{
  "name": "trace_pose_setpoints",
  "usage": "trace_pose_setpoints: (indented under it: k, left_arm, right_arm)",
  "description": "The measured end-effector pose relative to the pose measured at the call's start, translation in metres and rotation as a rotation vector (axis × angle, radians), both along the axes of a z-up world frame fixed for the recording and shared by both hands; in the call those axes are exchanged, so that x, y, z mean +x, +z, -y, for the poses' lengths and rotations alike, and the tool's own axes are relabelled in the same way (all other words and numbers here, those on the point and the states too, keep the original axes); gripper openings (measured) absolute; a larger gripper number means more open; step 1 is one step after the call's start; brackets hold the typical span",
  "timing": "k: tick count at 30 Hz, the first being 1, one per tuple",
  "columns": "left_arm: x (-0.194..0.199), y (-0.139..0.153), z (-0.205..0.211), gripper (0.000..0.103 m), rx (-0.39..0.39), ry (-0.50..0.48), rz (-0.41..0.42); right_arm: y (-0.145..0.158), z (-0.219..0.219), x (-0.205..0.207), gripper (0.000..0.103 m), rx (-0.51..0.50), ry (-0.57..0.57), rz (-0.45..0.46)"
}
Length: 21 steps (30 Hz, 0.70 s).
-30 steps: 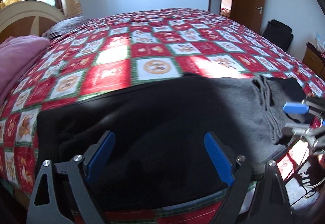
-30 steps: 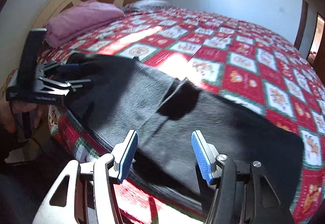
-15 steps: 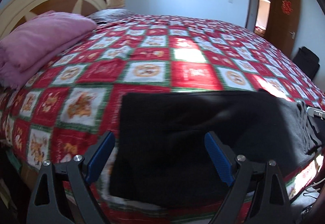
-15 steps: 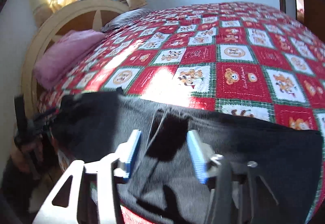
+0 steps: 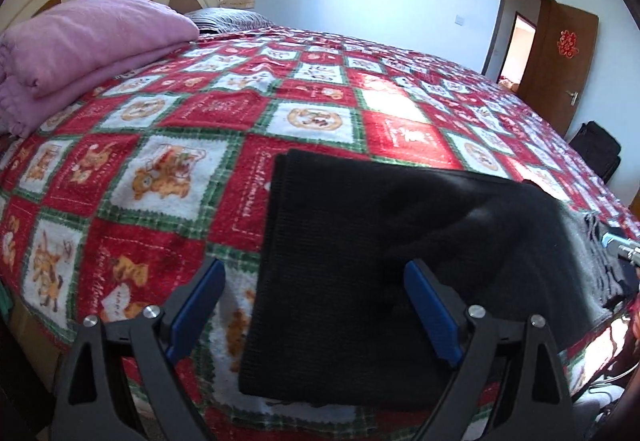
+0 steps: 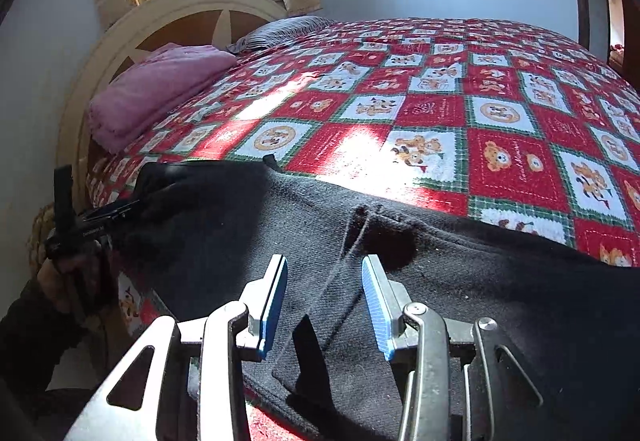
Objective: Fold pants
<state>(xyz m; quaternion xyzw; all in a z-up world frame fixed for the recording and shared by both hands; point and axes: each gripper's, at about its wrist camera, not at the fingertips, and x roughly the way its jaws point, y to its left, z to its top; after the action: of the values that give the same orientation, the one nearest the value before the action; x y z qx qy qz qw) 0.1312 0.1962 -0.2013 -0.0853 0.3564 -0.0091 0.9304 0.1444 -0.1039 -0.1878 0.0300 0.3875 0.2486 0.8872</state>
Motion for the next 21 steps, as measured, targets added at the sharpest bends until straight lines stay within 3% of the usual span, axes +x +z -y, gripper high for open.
trace_pose_setpoints:
  k: [7, 9, 11, 12, 18, 21]
  left_arm:
    - [0.001, -0.007, -0.002, 0.093, -0.007, -0.011, 0.005]
    - [0.0, -0.005, -0.004, 0.089, -0.02, -0.016, 0.002]
    - [-0.001, -0.002, -0.002, 0.071, -0.035, -0.03, -0.003]
    - [-0.001, 0.001, 0.0, 0.067, -0.034, -0.032, -0.007]
    - [-0.002, 0.0, -0.005, 0.062, -0.042, -0.015, -0.004]
    - [-0.004, 0.004, 0.006, 0.06, 0.033, -0.02, 0.014]
  right_arm:
    - [-0.005, 0.001, -0.013, 0.041, 0.006, -0.001, 0.01]
    - [-0.003, 0.0, -0.016, 0.041, 0.004, -0.005, 0.024]
    - [-0.001, 0.0, -0.017, 0.041, 0.004, -0.007, 0.038]
    - [-0.001, 0.0, -0.018, 0.041, 0.004, -0.009, 0.043]
    - [-0.006, -0.001, -0.02, 0.042, -0.004, -0.02, 0.038]
    - [-0.008, 0.001, -0.019, 0.042, -0.002, -0.029, 0.032]
